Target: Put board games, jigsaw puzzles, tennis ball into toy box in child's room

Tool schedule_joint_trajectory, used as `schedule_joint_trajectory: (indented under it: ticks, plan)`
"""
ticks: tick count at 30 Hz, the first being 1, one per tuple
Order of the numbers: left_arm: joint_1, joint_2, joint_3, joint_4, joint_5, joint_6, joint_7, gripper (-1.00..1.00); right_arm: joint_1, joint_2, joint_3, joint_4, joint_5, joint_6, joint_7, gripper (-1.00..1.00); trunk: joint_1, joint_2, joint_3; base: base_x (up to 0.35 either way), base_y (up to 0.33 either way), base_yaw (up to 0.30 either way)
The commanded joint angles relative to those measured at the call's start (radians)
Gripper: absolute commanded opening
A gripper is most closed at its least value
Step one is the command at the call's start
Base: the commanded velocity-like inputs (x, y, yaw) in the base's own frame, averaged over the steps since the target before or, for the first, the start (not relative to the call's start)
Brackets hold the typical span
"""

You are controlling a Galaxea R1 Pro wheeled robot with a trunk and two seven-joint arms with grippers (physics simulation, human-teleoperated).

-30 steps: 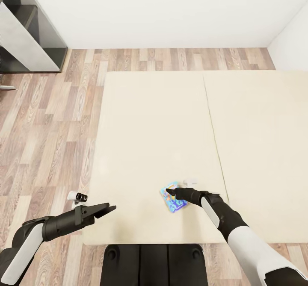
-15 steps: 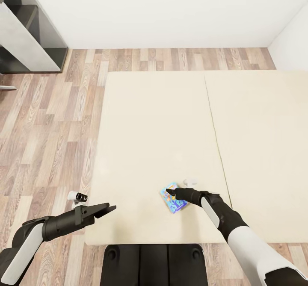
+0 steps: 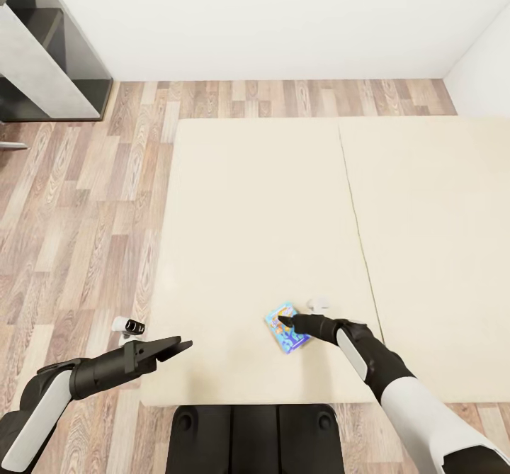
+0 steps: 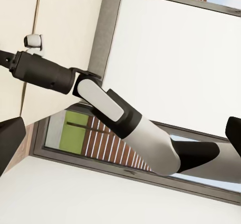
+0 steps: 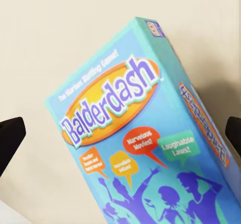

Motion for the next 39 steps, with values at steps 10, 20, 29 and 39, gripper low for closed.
schedule_joint_trajectory:
  ticks: [10,20,29,39]
  plan:
    - [0.000,0.000,0.000,0.000,0.001,0.005,-0.004,1.00,0.002,-0.002,0.006,-0.001,-0.007,0.009,-0.001,1.00,0.001,-0.001,-0.001,0.000,0.000,0.000]
    - [0.000,0.000,0.000,0.000,0.002,0.005,-0.007,1.00,0.003,0.003,0.012,-0.001,-0.005,0.036,-0.002,1.00,0.001,-0.001,-0.001,0.000,0.000,0.000]
    - [-0.001,0.000,0.000,0.000,0.002,0.005,-0.007,1.00,0.003,0.010,0.014,-0.001,-0.006,0.071,0.001,1.00,0.001,-0.001,-0.001,0.000,0.000,0.000]
    - [0.000,0.000,0.000,0.000,0.002,0.005,-0.007,1.00,0.003,0.011,0.007,0.000,-0.007,0.132,0.004,1.00,0.001,-0.001,-0.001,0.000,0.000,0.000]
